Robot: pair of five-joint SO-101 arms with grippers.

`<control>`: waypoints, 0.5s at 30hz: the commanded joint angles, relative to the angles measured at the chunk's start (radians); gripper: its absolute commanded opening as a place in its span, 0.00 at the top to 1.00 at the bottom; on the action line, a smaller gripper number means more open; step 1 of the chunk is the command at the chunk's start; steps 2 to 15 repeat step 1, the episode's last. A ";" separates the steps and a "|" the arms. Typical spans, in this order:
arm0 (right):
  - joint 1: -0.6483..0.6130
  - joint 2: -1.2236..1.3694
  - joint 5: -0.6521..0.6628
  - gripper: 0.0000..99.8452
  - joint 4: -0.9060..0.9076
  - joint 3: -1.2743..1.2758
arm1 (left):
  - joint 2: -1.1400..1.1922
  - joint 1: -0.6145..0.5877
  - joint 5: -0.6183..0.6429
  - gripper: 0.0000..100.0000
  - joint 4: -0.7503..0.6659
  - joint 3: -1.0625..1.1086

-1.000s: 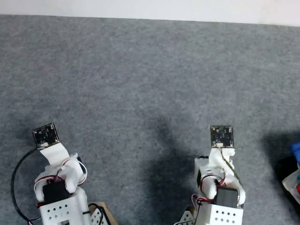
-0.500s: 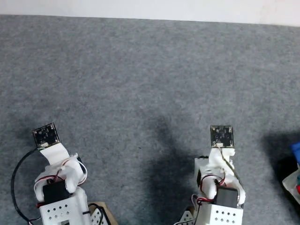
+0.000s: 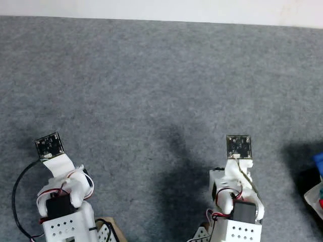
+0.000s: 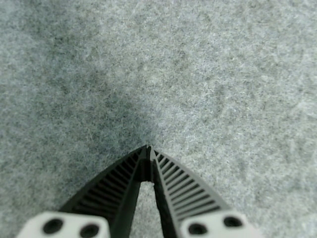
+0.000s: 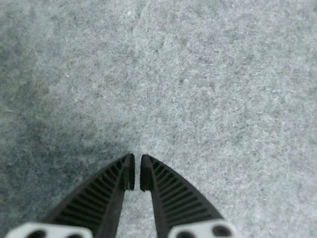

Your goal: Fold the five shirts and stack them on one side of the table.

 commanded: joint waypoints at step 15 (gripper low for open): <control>0.012 0.007 0.014 0.96 -0.021 0.130 | -0.007 -0.010 -0.008 0.99 0.005 0.015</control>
